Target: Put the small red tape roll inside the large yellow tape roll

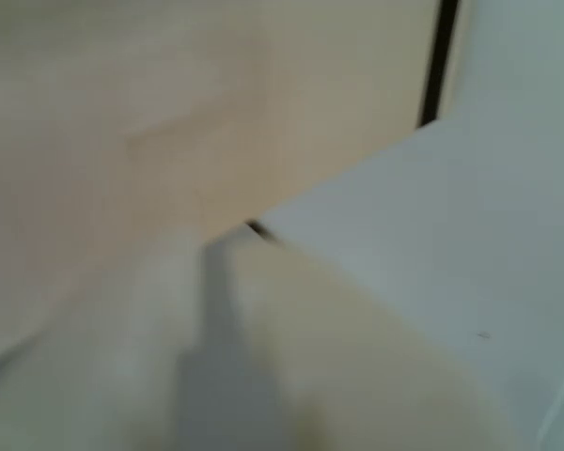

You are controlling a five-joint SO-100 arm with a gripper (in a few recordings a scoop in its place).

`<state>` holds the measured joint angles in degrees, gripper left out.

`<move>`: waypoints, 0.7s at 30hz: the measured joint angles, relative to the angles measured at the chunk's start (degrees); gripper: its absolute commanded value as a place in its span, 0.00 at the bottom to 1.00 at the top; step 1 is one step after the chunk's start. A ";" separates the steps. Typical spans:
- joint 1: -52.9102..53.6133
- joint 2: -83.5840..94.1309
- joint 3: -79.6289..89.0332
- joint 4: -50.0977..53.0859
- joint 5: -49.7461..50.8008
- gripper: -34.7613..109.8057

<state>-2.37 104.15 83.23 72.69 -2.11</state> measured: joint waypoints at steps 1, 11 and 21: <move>-0.09 5.71 9.23 -2.81 0.09 0.24; -0.18 51.94 58.62 -11.25 0.18 0.24; 1.05 81.21 84.02 -11.51 0.18 0.24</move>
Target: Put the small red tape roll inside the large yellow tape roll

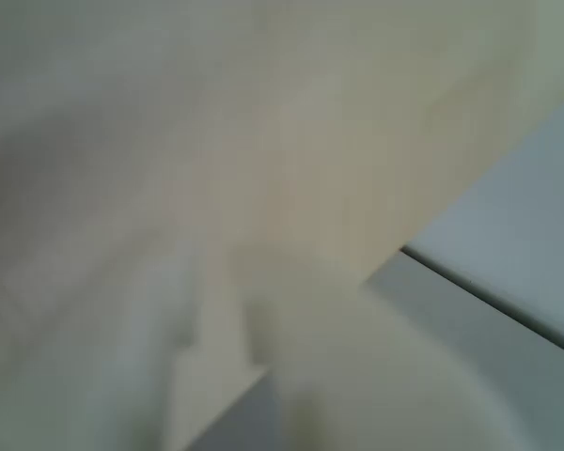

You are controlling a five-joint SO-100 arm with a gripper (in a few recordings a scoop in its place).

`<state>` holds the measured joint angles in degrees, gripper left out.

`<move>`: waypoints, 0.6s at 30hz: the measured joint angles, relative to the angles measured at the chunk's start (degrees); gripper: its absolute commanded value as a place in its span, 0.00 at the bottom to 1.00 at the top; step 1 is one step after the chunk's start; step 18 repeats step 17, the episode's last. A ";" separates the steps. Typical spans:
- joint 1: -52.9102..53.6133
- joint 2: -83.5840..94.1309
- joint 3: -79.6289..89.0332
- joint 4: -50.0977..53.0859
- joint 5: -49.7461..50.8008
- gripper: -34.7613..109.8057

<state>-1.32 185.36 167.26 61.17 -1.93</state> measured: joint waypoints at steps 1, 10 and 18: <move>0.00 2.11 2.02 0.00 0.00 0.24; 0.62 4.75 7.82 0.26 0.00 0.25; 0.97 4.92 7.82 0.26 0.00 0.26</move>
